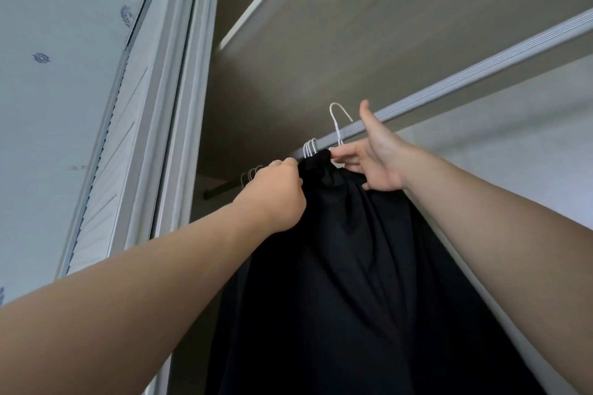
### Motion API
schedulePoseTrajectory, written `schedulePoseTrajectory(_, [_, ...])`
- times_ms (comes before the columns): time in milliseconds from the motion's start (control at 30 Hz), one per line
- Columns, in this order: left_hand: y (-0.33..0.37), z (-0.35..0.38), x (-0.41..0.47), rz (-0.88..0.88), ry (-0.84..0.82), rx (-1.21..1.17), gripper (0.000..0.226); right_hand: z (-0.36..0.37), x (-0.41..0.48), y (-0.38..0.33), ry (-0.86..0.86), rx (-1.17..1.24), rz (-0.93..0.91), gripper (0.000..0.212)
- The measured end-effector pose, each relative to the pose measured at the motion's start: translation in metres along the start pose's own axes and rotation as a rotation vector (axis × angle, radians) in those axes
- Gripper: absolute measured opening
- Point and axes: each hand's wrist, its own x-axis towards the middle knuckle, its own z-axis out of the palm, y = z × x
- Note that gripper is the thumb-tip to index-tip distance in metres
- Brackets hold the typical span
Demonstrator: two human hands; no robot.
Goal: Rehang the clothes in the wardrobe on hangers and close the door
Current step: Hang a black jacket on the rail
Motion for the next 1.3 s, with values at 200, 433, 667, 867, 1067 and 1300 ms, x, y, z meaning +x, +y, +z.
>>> schedulePoseTrajectory(200, [0.000,0.016,0.000,-0.024,-0.113,0.115,0.014,-0.005,0.005,0.015,0.031,0.020,0.039,0.114])
schedulePoseTrajectory(433, [0.005,0.012,0.009,-0.076,-0.098,0.140,0.002,-0.004,0.005,0.006,0.068,-0.030,0.046,0.122])
schedulePoseTrajectory(667, [0.010,0.014,0.020,-0.092,-0.166,0.180,0.016,0.004,0.012,0.017,0.074,-0.078,0.115,0.125])
schedulePoseTrajectory(867, [-0.008,0.021,0.011,-0.038,-0.130,0.205,0.034,0.003,0.007,0.042,0.463,-0.272,-0.290,0.076])
schedulePoseTrajectory(1067, [-0.021,0.023,0.006,0.008,-0.127,0.250,0.047,0.014,0.024,0.068,0.234,-0.382,-0.281,0.087])
schedulePoseTrajectory(1300, [-0.017,0.017,0.005,-0.011,-0.111,0.328,0.049,0.045,0.049,0.077,0.205,-0.305,-0.244,0.099])
